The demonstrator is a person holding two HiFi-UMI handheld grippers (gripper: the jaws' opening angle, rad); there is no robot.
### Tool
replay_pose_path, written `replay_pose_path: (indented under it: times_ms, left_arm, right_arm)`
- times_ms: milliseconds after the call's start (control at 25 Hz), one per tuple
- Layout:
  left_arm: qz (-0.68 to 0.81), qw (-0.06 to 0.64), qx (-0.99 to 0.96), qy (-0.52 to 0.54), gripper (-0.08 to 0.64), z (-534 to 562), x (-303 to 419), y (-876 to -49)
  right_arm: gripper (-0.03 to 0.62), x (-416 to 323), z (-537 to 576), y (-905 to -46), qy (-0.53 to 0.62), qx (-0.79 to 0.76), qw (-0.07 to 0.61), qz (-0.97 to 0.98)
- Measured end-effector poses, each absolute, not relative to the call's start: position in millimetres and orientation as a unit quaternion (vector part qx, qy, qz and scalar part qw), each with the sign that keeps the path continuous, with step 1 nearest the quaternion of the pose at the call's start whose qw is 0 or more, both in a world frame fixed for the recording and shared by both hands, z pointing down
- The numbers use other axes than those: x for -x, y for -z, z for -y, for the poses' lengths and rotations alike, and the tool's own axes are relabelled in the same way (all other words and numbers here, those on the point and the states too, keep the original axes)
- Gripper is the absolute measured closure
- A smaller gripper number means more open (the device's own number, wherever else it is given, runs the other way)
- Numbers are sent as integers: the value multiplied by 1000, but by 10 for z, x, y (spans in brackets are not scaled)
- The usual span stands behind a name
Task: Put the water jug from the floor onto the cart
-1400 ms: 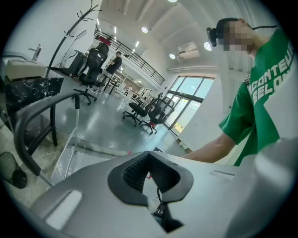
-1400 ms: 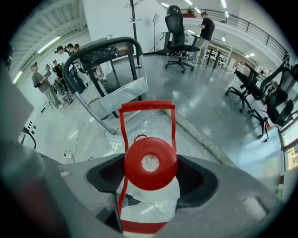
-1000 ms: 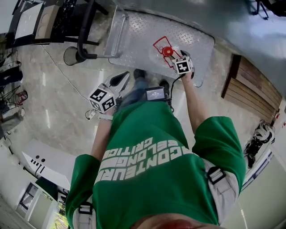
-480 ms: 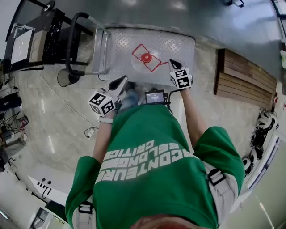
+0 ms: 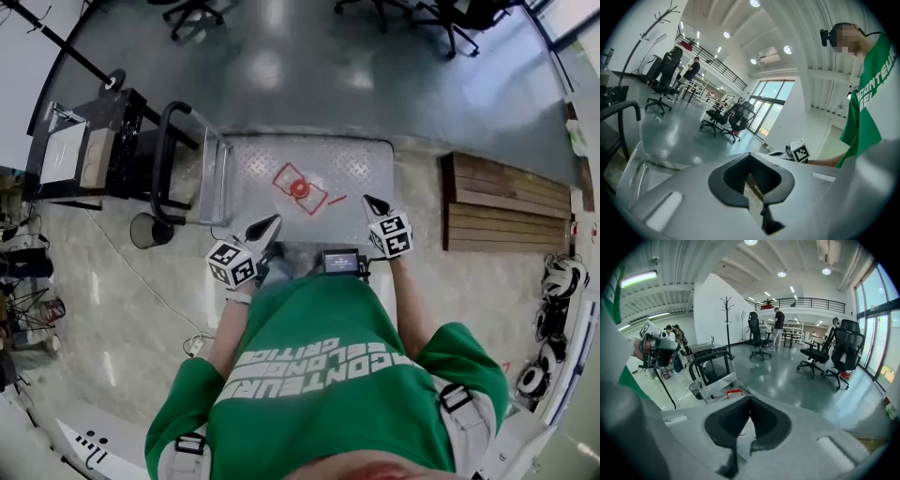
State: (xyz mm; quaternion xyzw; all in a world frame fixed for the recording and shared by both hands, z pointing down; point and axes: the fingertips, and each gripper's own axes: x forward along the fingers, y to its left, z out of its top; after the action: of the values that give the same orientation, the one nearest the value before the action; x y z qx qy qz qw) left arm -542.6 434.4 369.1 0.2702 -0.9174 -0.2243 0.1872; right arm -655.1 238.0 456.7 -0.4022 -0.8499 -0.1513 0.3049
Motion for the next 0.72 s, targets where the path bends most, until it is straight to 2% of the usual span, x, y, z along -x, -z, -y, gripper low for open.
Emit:
replay_pose_path:
  times_ms: [720]
  left_arm:
    - [904,184,-314,224,548,-4038,5806,-3650]
  right_arm:
    - [598,6245,-2478,-4199,192,437,270,836]
